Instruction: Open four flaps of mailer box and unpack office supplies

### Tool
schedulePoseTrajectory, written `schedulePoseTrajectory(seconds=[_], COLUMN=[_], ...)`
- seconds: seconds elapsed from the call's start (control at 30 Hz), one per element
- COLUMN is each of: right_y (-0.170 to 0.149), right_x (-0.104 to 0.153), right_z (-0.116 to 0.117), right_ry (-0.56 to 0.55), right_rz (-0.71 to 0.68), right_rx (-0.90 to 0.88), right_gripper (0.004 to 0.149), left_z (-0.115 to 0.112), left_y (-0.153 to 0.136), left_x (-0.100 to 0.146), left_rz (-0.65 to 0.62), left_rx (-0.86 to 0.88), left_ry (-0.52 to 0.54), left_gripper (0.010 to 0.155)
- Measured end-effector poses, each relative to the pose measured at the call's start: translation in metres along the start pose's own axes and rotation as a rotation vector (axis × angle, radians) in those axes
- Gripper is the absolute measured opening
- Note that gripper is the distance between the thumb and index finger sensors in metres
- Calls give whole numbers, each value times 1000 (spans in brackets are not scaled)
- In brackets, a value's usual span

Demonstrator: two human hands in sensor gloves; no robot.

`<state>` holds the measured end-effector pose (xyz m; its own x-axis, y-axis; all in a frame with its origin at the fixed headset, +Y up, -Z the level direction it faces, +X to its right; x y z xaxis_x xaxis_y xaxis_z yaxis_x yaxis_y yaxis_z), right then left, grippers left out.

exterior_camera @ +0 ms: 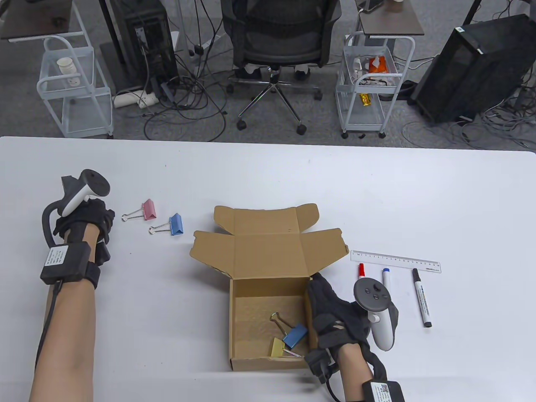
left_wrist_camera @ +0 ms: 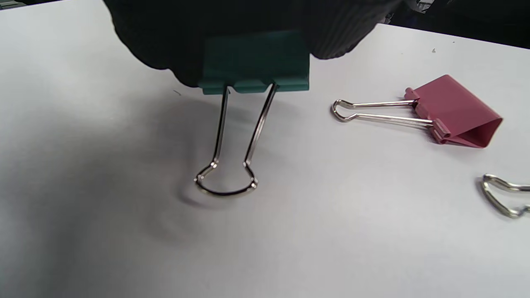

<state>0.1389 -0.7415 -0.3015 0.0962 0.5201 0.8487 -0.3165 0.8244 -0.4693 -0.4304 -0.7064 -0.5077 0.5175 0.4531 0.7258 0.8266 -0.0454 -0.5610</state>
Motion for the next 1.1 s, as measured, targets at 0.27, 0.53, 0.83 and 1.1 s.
schedulePoseTrajectory(seconds=[0.27,0.53,0.83,1.1], right_y=[0,0,0,0], right_x=[0,0,0,0], right_z=[0,0,0,0], right_ry=[1,0,0,2], right_rz=[0,-1,-1,-3], right_rx=[-2,-3,0,4], right_gripper=[64,64,64,64], left_z=[-11,-15,-3,16], left_y=[9,14,1,-7], left_x=[-18,-13,14,63], left_rz=[7,23,10,-36], left_rx=[-21,-83,-40,14], left_ry=[-4,31,76,139], left_gripper=[57,59,64,65])
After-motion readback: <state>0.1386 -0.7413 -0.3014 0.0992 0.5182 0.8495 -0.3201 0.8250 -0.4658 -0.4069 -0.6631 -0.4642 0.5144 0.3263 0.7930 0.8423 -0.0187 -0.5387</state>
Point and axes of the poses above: the tracker on the back of each hand, its own y axis roughly to the thumb side, its own x axis roughly from the fingertips to the wrist, z = x × y, the point moved 5 cm from there along -x, roughly from the wrist to the fingertips, and after that the axes turned 10 degrees about z, right-handed, at the moved point
